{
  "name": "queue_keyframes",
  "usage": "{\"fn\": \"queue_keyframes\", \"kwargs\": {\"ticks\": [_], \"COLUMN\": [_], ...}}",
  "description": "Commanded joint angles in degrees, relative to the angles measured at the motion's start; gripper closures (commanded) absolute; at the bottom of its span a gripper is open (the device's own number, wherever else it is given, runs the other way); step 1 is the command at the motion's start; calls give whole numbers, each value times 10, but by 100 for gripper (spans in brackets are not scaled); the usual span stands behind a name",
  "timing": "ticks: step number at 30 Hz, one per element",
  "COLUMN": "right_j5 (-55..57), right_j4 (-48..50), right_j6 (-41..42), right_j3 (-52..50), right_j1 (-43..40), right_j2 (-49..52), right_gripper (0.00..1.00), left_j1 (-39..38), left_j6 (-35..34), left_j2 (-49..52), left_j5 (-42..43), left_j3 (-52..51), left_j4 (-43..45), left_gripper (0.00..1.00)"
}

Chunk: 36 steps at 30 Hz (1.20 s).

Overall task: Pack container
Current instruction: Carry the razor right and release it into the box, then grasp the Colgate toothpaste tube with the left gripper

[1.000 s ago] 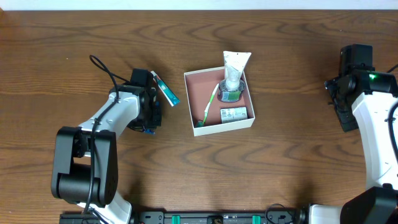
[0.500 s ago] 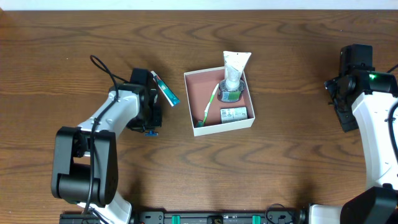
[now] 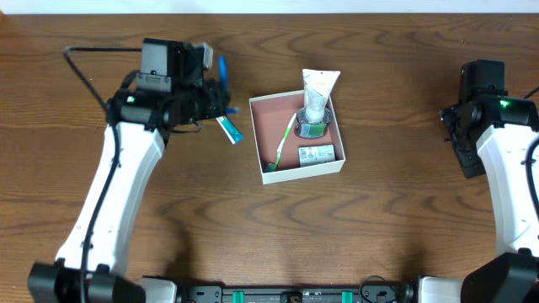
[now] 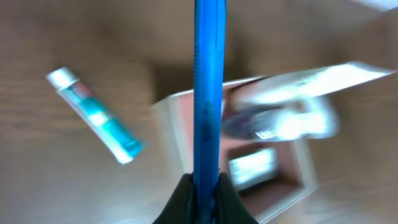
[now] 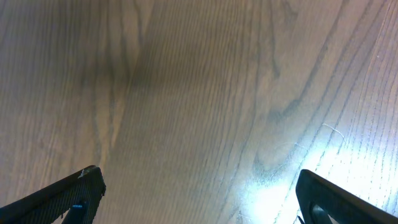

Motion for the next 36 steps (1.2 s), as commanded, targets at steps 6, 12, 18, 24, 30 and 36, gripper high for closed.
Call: {"fn": "queue_keyframes", "kwargs": {"ticks": [6,12,18,24,30,36], "right_j5": [8,8,8,8,8,8], "right_j4": [0,0,0,0,0,0], "right_j6": [-5,-5,-5,-5,-5,-5], "right_j3": [4,4,4,4,4,4], "right_j1": [-3,-3,-3,-3,-3,-3], "right_j2": [3,3,3,3,3,3], "right_gripper": [1,1,1,1,1,1], "left_j1": [-81,-122,-120,-102,-66,0], "left_j6": [-114,-129,-129,-129,-101,-83], "left_j2": [30,72,86,86,85,83], "left_j5": [39,16,16,16,16,-26], "left_j3": [-9,-10,-9,-9,-3,0], "left_j4": [18,24,26,27,26,24], "left_gripper": [94,94,64,54,54,54]}}
